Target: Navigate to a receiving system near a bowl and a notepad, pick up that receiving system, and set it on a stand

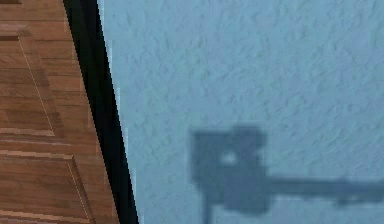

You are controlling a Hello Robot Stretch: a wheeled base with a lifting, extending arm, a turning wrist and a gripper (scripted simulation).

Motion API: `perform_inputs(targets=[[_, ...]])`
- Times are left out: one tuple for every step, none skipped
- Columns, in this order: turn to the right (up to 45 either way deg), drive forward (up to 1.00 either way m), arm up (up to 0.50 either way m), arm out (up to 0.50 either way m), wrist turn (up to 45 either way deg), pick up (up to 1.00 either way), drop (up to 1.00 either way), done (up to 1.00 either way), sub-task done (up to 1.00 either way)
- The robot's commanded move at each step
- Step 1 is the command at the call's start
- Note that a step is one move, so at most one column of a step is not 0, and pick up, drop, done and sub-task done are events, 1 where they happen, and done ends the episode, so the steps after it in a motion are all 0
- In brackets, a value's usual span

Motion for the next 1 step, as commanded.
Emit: perform_inputs(targets=[[0.0, 0.00, 0.00, 0.00, 45.0, 0.00, 0.00, 0.00, 0.00]])
